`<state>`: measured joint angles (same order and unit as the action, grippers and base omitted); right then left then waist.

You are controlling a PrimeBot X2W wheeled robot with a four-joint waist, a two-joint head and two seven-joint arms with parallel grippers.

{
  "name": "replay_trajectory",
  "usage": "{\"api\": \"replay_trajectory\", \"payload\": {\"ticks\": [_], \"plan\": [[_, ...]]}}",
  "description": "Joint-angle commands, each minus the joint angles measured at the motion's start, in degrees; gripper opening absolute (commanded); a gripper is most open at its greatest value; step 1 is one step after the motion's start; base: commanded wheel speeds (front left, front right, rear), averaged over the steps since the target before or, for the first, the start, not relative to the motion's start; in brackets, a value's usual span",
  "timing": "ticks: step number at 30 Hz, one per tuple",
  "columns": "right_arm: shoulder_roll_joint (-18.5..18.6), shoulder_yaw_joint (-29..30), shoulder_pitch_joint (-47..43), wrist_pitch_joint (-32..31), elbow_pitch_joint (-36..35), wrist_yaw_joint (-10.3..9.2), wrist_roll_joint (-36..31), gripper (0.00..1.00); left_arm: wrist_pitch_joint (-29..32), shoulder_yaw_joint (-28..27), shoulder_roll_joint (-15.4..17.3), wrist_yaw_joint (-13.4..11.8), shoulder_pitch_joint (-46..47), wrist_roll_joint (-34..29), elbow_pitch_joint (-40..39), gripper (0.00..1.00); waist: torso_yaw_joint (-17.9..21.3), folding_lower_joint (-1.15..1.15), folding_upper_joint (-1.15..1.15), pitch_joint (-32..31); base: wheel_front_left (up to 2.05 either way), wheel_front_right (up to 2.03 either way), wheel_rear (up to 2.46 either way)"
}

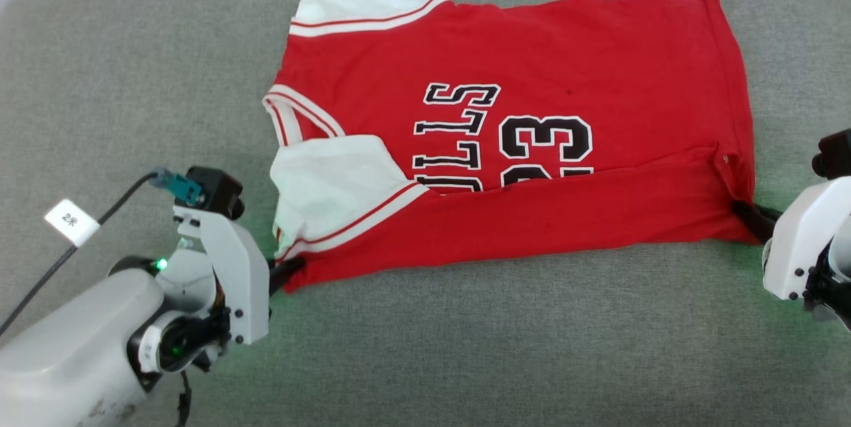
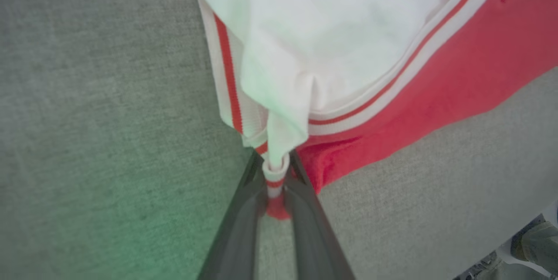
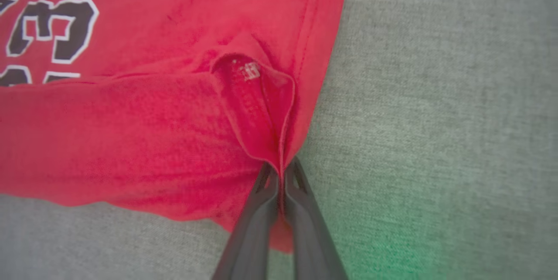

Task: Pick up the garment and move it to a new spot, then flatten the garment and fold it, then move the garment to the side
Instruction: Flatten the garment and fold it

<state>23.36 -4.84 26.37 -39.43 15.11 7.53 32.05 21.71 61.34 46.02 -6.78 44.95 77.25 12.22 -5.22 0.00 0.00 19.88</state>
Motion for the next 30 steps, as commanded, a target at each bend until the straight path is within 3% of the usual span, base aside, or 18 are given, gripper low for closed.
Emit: {"api": "replay_trajectory", "payload": {"ticks": [1,8,19,24,27,28,30], "plan": [[0.44,-0.26,-2.24,-0.98,0.45,-0.09,1.28,0.00,0.90,0.70,0.43,-0.58,-1.53,0.42,-0.51,0.00,0.17,0.00,0.00,-0.65,0.00,0.00,0.00],[2.53,0.27,-5.16,-3.97,-5.23,-0.08,5.05,0.00,3.35,0.34,4.61,-3.41,-1.37,0.64,-6.41,0.00,0.28,0.00,0.00,-2.06,0.00,0.00,0.00],[4.60,4.64,-15.83,-12.13,-15.12,-0.09,7.47,0.00,6.50,1.22,11.62,-10.38,-4.61,1.68,-18.13,0.00,0.69,0.00,0.00,-2.90,0.00,0.00,0.00],[2.71,6.45,-19.37,-13.12,-17.54,-0.08,6.58,0.00,6.37,1.92,11.93,-11.40,-6.23,1.77,-19.06,0.00,1.20,0.00,0.00,-2.56,0.00,0.00,0.00],[1.08,6.42,-19.76,-12.82,-17.77,-0.08,5.74,0.00,5.76,2.26,10.70,-10.51,-6.81,1.96,-17.81,0.00,1.65,0.00,0.00,-2.37,0.00,0.00,0.00],[0.78,5.84,-19.82,-13.03,-17.78,-0.08,5.44,0.00,5.57,2.37,10.34,-10.30,-6.83,1.66,-17.15,0.18,1.79,0.00,0.00,-2.35,0.00,0.00,0.00],[0.49,5.49,-19.77,-13.06,-17.66,-0.08,5.18,0.00,5.52,2.53,9.90,-9.95,-6.88,1.45,-16.44,0.22,1.90,0.00,0.00,-2.32,0.00,0.00,0.00]]}}
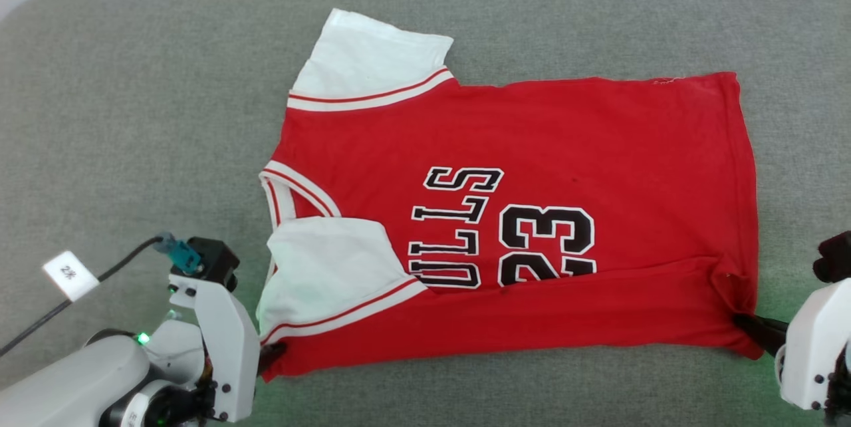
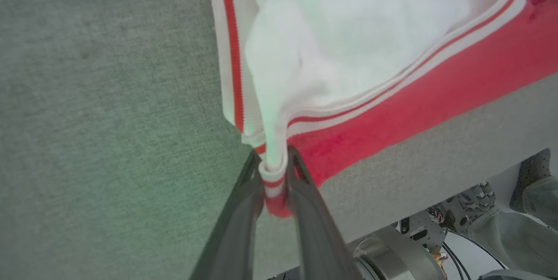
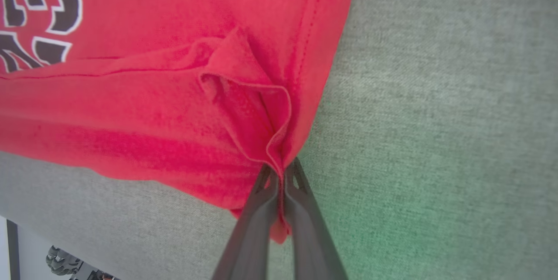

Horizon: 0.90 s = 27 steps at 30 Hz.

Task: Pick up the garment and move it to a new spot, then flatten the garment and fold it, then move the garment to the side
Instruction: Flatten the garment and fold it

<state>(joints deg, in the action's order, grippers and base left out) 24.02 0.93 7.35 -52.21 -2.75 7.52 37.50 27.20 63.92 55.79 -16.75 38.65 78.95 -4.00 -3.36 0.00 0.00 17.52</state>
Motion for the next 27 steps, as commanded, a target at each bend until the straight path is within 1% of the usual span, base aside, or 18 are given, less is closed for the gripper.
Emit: {"api": "replay_trajectory", "payload": {"ticks": [1,2,3,5,6,8,9,10,11,14,15,19,23,25,27], "plan": [[-0.52,-0.60,-0.51,-0.12,0.42,-0.07,-0.55,0.02,-0.04,0.09,-0.41,0.26,-0.66,-0.20,0.48,0.34,0.16,0.00,0.00,0.05,0.00,0.00,0.00],[-0.87,-0.89,-0.21,0.07,0.59,-0.07,-0.68,0.05,-0.21,0.14,-0.86,0.62,-0.61,-0.23,1.18,0.75,0.26,0.00,0.00,0.06,0.00,0.00,0.00],[-1.25,-1.38,0.44,0.54,0.80,-0.07,-1.16,0.35,-0.48,0.18,-1.41,0.60,-0.36,-0.47,2.63,1.00,0.44,0.00,0.00,0.00,0.00,0.00,0.00],[-1.50,-1.61,0.69,0.92,1.18,-0.06,-1.14,0.47,-0.13,0.26,-1.79,0.72,0.09,-0.56,3.52,1.00,0.47,0.00,0.00,-0.14,0.00,0.00,0.00],[-1.51,-1.73,0.66,1.11,1.33,-0.07,-1.19,0.69,-0.05,0.20,-1.78,0.81,0.49,-0.76,3.77,1.00,0.45,0.00,0.00,-0.23,0.00,0.00,0.00],[-1.46,-1.79,0.58,1.23,1.53,-0.07,-1.14,0.74,0.36,0.03,-1.41,0.81,1.34,-1.17,3.74,1.00,0.47,0.00,0.00,-0.38,0.00,0.00,0.00],[-1.43,-1.67,0.59,1.42,1.47,-0.07,-1.14,0.82,0.59,-0.13,-1.14,0.65,1.65,-1.18,3.47,1.00,0.51,0.00,0.00,-0.42,0.00,0.00,0.00],[-1.47,-1.32,0.59,1.79,1.34,-0.07,-1.34,0.98,1.07,-0.30,-0.82,0.37,2.10,-1.18,3.09,1.00,0.52,0.00,0.00,-0.47,0.00,0.00,0.00],[-1.49,-1.08,0.56,2.06,1.16,-0.07,-1.57,1.00,1.55,-0.45,-0.25,-0.08,2.67,-1.37,2.63,1.00,0.52,0.00,0.00,-0.51,0.00,0.00,0.00],[-1.60,-0.41,0.64,3.01,0.41,-0.07,-1.79,1.00,3.05,-1.31,1.57,-1.13,4.95,-2.16,0.79,1.00,0.71,0.00,0.00,-0.64,0.00,0.00,0.00],[-1.60,-0.41,0.64,3.01,0.41,-0.07,-1.79,1.00,3.05,-1.31,1.57,-1.13,4.95,-2.16,0.79,1.00,0.71,0.00,0.00,-0.64,0.00,0.00,0.00],[-2.54,0.28,0.78,4.33,-1.15,-0.06,-2.45,1.00,3.80,-3.27,3.77,-1.78,8.37,-3.13,-1.46,1.00,1.49,0.00,0.00,-0.57,0.00,0.00,0.00],[-3.18,0.21,1.70,7.32,-4.14,-0.06,-3.34,1.00,2.97,-5.44,4.52,-0.57,13.02,-5.51,-1.44,1.00,2.88,0.00,0.00,0.13,0.00,0.00,0.00],[-3.53,0.37,2.27,10.73,-5.81,-0.06,-3.89,1.00,2.21,-6.31,4.21,0.18,15.49,-7.35,-0.15,1.00,3.77,0.00,0.00,0.77,0.00,0.00,0.00],[-3.76,-0.26,2.98,14.42,-7.30,-0.06,-4.90,1.00,1.00,-7.04,3.37,1.59,18.13,-9.48,1.53,1.00,4.80,0.00,0.00,1.59,0.00,0.00,0.00]]}}
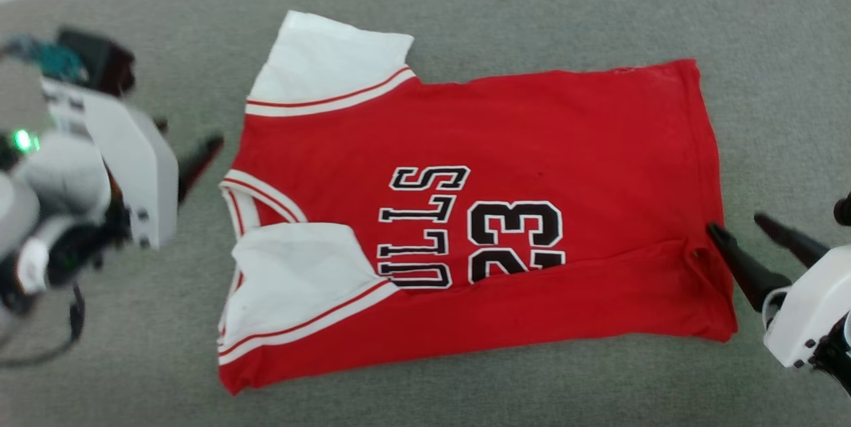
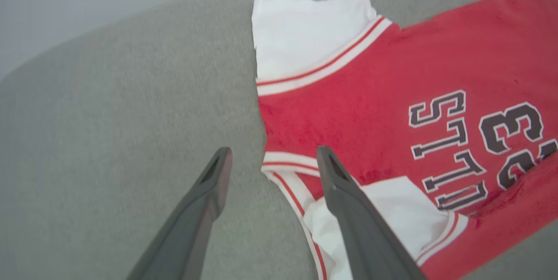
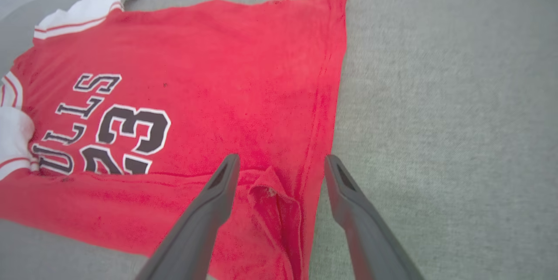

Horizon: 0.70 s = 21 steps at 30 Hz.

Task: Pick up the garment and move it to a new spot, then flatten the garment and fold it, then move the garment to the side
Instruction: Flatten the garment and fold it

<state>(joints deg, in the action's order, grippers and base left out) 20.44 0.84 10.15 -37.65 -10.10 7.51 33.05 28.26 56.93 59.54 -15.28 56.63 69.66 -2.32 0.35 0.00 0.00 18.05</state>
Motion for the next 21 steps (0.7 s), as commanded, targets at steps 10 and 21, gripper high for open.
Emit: {"api": "replay_trajectory", "payload": {"ticks": [10,21], "plan": [[-0.20,-5.17,4.78,20.67,-5.71,-0.05,-5.30,1.00,-7.05,-2.82,-6.05,6.58,11.81,-7.73,13.97,1.00,6.38,0.00,0.00,6.38,0.00,0.00,0.00],[-1.90,-7.50,5.89,30.46,-5.85,-0.05,-6.02,1.00,-4.55,-3.05,-10.57,13.96,21.98,-8.96,30.06,1.00,10.98,0.00,0.00,13.85,0.00,0.00,0.00]]}}
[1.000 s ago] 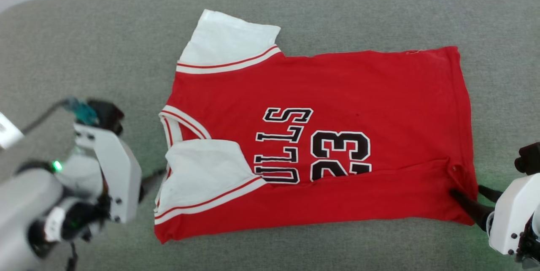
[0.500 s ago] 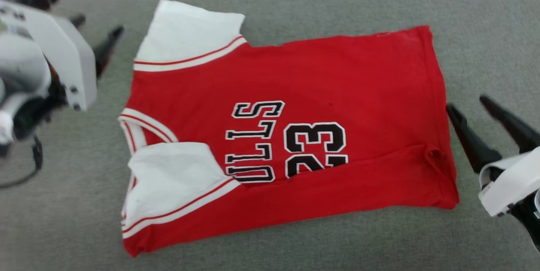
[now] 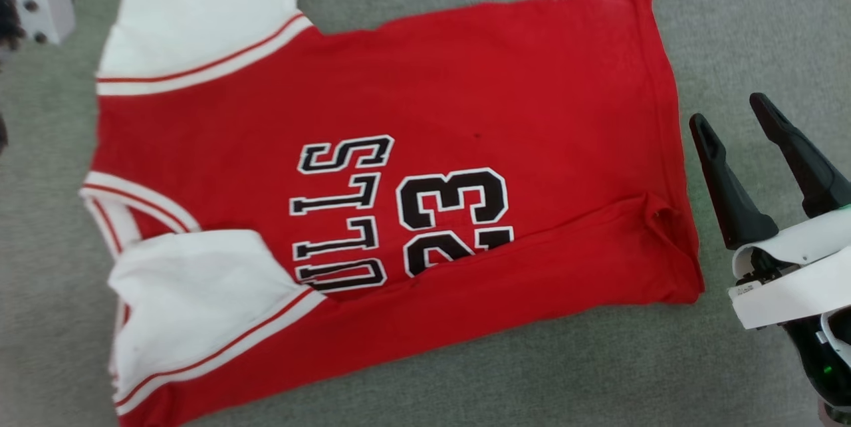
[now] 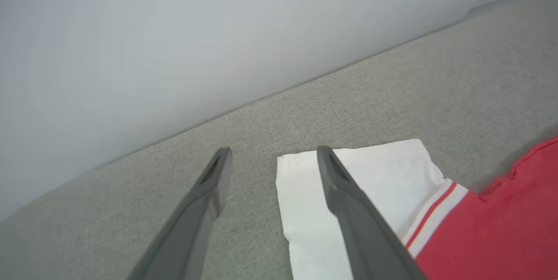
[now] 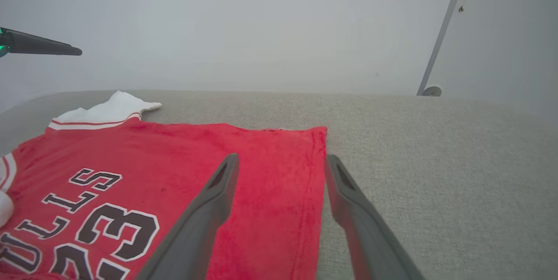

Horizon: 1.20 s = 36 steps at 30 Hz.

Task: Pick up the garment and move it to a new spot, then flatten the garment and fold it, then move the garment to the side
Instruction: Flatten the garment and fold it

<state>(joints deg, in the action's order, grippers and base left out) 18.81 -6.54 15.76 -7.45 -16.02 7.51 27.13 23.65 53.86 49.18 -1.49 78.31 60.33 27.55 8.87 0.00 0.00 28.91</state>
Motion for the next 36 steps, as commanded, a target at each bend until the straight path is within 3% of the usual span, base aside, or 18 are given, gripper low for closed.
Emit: {"api": "replay_trajectory", "payload": {"ticks": [1,10,20,21,22,30,36], "plan": [[-0.38,-0.22,0.38,0.53,0.23,-0.05,-0.03,1.00,1.11,0.08,-0.55,0.76,1.01,0.66,1.68,1.00,2.74,0.00,0.00,3.55,0.00,0.00,0.00],[-1.83,-0.36,1.01,0.87,1.80,-0.05,0.28,1.00,10.74,1.66,-2.01,3.16,5.38,2.01,11.10,1.00,4.17,0.00,0.00,6.54,0.00,0.00,0.00],[-2.40,-0.77,1.52,-3.19,1.86,-0.05,0.69,1.00,20.69,3.38,-5.04,0.53,5.36,4.30,15.20,1.00,4.10,0.00,0.00,7.20,0.00,0.00,0.00],[-2.31,-1.02,1.53,-3.79,1.77,-0.05,1.13,1.00,21.37,3.59,-5.26,0.67,5.21,4.44,15.15,0.36,4.09,0.00,0.00,7.23,0.00,0.00,0.00],[-2.13,-1.15,1.66,-4.39,1.61,-0.05,1.38,1.00,21.93,3.68,-5.39,0.34,5.06,4.71,15.21,0.00,4.07,0.00,0.00,7.26,0.00,0.00,0.00],[0.69,-0.98,9.91,-11.07,2.72,-0.05,2.76,1.00,20.50,3.79,-6.71,0.22,5.33,4.19,13.85,0.00,2.80,0.00,0.00,7.20,0.00,0.00,0.00],[2.25,-3.07,21.67,-18.63,10.43,-0.05,5.03,1.00,19.31,3.66,-8.61,0.34,6.16,4.05,13.63,0.00,0.73,0.00,0.00,7.52,0.00,0.00,0.00]]}}
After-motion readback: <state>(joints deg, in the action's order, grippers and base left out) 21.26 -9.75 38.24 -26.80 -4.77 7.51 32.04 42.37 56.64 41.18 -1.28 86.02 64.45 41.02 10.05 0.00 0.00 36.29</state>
